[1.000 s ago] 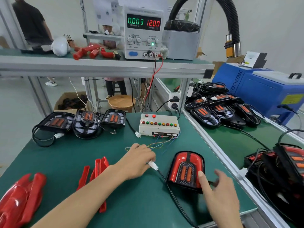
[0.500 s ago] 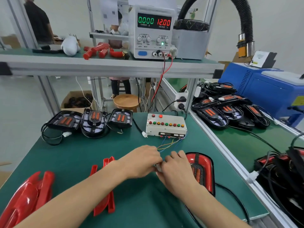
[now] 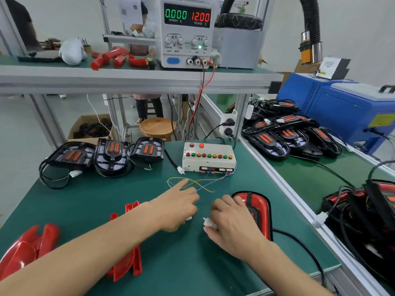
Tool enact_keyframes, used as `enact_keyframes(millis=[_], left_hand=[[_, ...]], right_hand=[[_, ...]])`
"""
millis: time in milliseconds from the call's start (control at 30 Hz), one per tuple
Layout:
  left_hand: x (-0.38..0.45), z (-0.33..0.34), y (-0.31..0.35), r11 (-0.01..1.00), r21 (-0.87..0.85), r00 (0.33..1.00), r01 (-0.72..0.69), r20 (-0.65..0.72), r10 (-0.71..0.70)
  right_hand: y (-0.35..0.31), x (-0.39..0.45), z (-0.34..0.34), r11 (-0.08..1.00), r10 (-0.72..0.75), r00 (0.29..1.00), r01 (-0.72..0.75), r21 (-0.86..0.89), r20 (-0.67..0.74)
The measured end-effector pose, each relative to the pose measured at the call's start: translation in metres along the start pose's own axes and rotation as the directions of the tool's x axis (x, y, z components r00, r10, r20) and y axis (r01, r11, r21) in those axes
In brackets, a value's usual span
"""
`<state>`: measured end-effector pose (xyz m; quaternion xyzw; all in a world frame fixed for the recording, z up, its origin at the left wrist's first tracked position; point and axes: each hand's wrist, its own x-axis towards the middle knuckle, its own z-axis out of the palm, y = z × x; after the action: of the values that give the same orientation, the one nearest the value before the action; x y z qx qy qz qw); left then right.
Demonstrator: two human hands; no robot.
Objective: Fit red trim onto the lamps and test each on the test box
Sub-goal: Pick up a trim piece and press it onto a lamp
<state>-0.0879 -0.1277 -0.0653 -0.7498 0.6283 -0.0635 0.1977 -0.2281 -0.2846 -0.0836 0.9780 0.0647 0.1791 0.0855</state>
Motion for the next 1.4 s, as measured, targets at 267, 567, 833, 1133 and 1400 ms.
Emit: enact_keyframes(millis=[267, 567, 833, 1133, 1400], left_hand=[[-0.006, -0.023, 0.060, 0.667, -0.707, 0.890, 0.234, -0.121, -0.440], [0.010, -0.029, 0.106, 0.117, -0.894, 0.714, 0.433, 0.261, -0.650], [0.022, -0.023, 0.100, 0.014, -0.916, 0.605, 0.401, 0.254, -0.755], [0.056, -0.027, 0.111, 0.145, -0.834, 0.662, 0.532, 0.303, -0.685], [0.063, -0.027, 0.108, -0.050, -0.910, 0.684, 0.411, 0.344, -0.643]], right_hand=[[0.023, 0.020, -0.019, 0.529, 0.584, 0.750, -0.642, 0.555, 0.310], [0.098, 0.042, -0.038, -0.664, 0.437, 0.474, -0.403, 0.630, 0.764], [0.172, -0.048, -0.021, -0.598, 0.769, 0.164, -0.156, 0.786, 0.618], [0.134, -0.100, 0.009, 0.104, 0.867, 0.360, -0.807, 0.581, 0.345], [0.104, -0.105, -0.003, 0.313, 0.537, 0.624, -0.773, 0.552, 0.568]])
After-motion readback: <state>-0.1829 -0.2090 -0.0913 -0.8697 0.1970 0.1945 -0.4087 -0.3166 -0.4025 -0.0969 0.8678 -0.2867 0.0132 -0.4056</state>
